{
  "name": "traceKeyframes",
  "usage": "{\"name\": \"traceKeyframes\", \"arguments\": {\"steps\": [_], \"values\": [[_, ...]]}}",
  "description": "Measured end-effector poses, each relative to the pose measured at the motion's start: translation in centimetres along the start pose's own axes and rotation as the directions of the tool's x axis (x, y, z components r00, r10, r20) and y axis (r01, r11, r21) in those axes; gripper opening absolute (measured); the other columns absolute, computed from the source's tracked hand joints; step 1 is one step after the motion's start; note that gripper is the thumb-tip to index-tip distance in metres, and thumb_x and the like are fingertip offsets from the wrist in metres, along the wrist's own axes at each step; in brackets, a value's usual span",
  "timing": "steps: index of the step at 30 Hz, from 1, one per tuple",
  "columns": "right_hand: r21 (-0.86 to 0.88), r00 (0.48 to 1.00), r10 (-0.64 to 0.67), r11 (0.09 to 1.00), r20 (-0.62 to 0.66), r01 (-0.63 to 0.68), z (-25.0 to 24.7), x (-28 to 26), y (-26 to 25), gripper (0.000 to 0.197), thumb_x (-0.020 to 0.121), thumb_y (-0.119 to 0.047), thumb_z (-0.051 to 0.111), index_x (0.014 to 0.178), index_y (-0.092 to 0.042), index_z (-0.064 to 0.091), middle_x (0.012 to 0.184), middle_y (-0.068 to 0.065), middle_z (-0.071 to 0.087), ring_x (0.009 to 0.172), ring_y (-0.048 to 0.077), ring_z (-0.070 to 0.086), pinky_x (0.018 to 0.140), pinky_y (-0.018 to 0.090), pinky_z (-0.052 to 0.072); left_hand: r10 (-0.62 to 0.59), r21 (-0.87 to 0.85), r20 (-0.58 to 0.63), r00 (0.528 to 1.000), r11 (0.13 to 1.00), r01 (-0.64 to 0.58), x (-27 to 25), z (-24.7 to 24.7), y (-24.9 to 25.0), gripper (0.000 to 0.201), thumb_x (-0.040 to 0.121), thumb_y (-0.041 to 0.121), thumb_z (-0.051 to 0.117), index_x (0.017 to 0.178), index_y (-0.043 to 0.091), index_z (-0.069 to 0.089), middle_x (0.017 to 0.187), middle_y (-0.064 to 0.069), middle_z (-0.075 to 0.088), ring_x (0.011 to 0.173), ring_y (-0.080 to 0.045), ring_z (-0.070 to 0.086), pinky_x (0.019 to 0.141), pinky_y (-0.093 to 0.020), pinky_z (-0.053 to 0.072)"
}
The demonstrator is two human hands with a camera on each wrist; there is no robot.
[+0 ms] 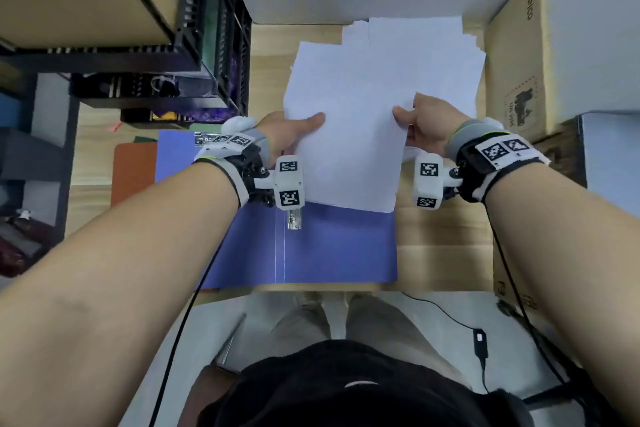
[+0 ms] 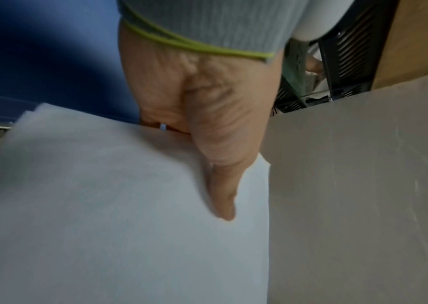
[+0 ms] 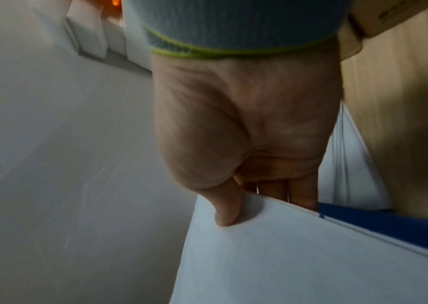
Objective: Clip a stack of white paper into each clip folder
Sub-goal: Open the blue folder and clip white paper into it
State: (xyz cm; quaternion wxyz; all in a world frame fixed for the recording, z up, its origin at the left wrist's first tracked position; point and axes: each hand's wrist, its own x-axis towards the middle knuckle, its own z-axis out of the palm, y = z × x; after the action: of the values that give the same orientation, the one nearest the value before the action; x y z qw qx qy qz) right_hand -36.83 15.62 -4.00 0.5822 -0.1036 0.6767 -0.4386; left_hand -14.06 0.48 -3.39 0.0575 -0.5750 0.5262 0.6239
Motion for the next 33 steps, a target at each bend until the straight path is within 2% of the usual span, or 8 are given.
{"name": "traceKeyframes", "arguments": {"steps": [3, 5, 8, 11, 15, 25, 29, 33], "values": [[-0.122, 1.0, -0.026, 0.992, -0.017, 0.024, 0.5, -1.0, 1.0, 0.027, 0.101, -0.009, 0.049, 0.128, -0.008, 0.054, 0.113, 0.008, 0.069, 0.104, 0.028, 0.067, 0.087, 0.04, 0.057, 0.134, -0.007, 0.005, 0.991, 0.991, -0.134, -0.1, -0.5, -1.0, 0.045, 0.077, 0.024, 0.082, 0.118, 0.014, 0.067, 0.11, 0.0, 0.073, 0.093, -0.016, 0.072, 0.073, -0.026, 0.057], [-0.108, 0.994, -0.104, 0.989, -0.03, 0.1, 1.1, -1.9, 0.7, 0.027, 0.099, -0.007, 0.053, 0.125, -0.012, 0.059, 0.115, 0.007, 0.071, 0.103, 0.026, 0.069, 0.082, 0.036, 0.058, 0.194, -0.015, -0.031, 0.98, 0.981, -0.195, -0.5, -0.8, -1.1, 0.038, 0.08, 0.011, 0.079, 0.116, 0.011, 0.067, 0.107, 0.002, 0.072, 0.09, -0.013, 0.071, 0.07, -0.023, 0.058], [0.023, 0.97, -0.238, 0.971, -0.053, 0.239, 2.1, -3.2, -0.4, 0.026, 0.091, -0.001, 0.063, 0.116, -0.006, 0.067, 0.11, 0.007, 0.074, 0.095, 0.022, 0.072, 0.077, 0.03, 0.057, 0.276, -0.036, -0.093, 0.957, 0.959, -0.28, -1.3, -1.2, -0.9, 0.04, 0.081, 0.0, 0.075, 0.12, 0.005, 0.065, 0.111, -0.002, 0.071, 0.094, -0.014, 0.069, 0.081, -0.024, 0.058], [0.072, 0.945, -0.319, 0.943, -0.075, 0.324, 2.7, -4.0, -1.0, 0.02, 0.084, 0.002, 0.071, 0.103, -0.005, 0.072, 0.101, 0.005, 0.076, 0.095, 0.022, 0.072, 0.084, 0.031, 0.056, 0.328, -0.042, -0.128, 0.936, 0.941, -0.336, -1.9, -1.2, -0.6, 0.042, 0.081, 0.0, 0.074, 0.122, 0.003, 0.064, 0.115, -0.006, 0.07, 0.1, -0.018, 0.068, 0.086, -0.025, 0.056], [-0.002, 0.949, -0.303, 0.953, -0.087, 0.304, 3.3, -4.3, 0.0, 0.032, 0.079, 0.0, 0.077, 0.109, -0.007, 0.071, 0.112, 0.008, 0.074, 0.105, 0.022, 0.07, 0.093, 0.035, 0.055, 0.346, -0.054, -0.126, 0.93, 0.933, -0.355, -2.3, -0.8, -1.1, 0.043, 0.079, 0.0, 0.076, 0.12, 0.008, 0.064, 0.117, -0.007, 0.07, 0.104, -0.02, 0.067, 0.096, -0.032, 0.052], [0.008, 0.935, -0.326, 0.944, -0.142, 0.331, 3.7, -4.3, 2.4, 0.035, 0.075, -0.001, 0.081, 0.106, -0.013, 0.072, 0.112, 0.006, 0.074, 0.106, 0.02, 0.07, 0.093, 0.034, 0.055, 0.42, 0.002, -0.149, 0.895, 0.905, -0.425, -2.7, -0.5, -1.7, 0.035, 0.083, 0.0, 0.072, 0.116, 0.009, 0.065, 0.105, 0.001, 0.068, 0.097, -0.016, 0.065, 0.089, -0.027, 0.052], [-0.077, 0.949, -0.291, 0.956, -0.12, 0.283, 3.5, -4.1, 3.3, 0.039, 0.076, -0.002, 0.08, 0.113, -0.014, 0.07, 0.115, 0.003, 0.073, 0.108, 0.016, 0.069, 0.096, 0.033, 0.053, 0.389, 0.125, -0.091, 0.917, 0.918, -0.377, -2.4, -0.7, -2.9, 0.036, 0.084, 0.001, 0.07, 0.119, 0.008, 0.066, 0.113, -0.004, 0.069, 0.104, -0.022, 0.066, 0.098, -0.038, 0.052], [-0.049, 0.944, -0.307, 0.952, -0.116, 0.304, 3.5, -4.7, 2.8, 0.034, 0.077, -0.001, 0.08, 0.106, -0.017, 0.072, 0.112, 0.001, 0.073, 0.106, 0.015, 0.07, 0.092, 0.028, 0.054, 0.401, 0.154, -0.099, 0.911, 0.911, -0.384, -2.3, -0.8, -3.1, 0.036, 0.087, 0.004, 0.069, 0.122, 0.008, 0.065, 0.12, -0.008, 0.068, 0.106, -0.023, 0.066, 0.096, -0.035, 0.051]]}}
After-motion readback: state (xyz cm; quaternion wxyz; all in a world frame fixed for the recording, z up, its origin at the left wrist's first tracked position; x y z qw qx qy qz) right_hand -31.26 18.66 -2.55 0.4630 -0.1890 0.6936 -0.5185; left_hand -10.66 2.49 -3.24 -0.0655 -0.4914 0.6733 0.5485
